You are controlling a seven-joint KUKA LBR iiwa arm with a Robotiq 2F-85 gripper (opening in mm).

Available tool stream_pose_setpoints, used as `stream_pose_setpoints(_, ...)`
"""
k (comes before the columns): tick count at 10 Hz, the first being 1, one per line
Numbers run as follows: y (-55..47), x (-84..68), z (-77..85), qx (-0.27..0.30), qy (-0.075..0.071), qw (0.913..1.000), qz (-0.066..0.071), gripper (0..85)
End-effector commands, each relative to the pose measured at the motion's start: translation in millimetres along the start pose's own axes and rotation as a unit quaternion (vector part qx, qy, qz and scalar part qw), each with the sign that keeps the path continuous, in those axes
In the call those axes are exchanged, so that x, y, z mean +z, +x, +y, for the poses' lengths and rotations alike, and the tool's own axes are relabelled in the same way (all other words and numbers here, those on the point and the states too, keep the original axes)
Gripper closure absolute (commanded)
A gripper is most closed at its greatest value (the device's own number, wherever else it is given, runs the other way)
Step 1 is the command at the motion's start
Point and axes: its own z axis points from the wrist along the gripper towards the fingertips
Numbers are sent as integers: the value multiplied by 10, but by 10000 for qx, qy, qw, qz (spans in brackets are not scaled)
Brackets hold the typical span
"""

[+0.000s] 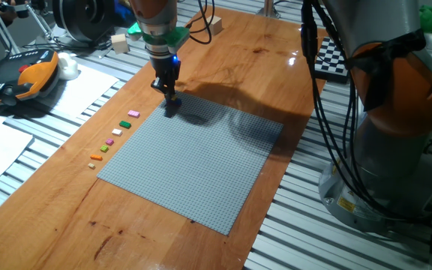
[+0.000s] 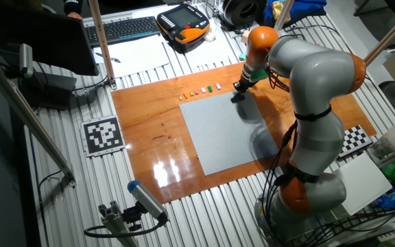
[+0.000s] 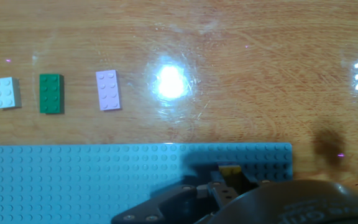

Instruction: Stack small Lego blocks randomly, one at a time

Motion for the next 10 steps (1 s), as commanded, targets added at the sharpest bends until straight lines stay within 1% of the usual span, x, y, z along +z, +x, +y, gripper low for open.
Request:
stream_pose_setpoints(1,1,-1,-2,15,0,10000,1,850)
stream_pose_setpoints(4,2,0,-5,113,39,9999,-7,850)
stream_pose_setpoints(7,0,-1,-3,144,31,9999,0,850)
stream_pose_setpoints(10,-1,-5,-5,145,1,9999,39,850)
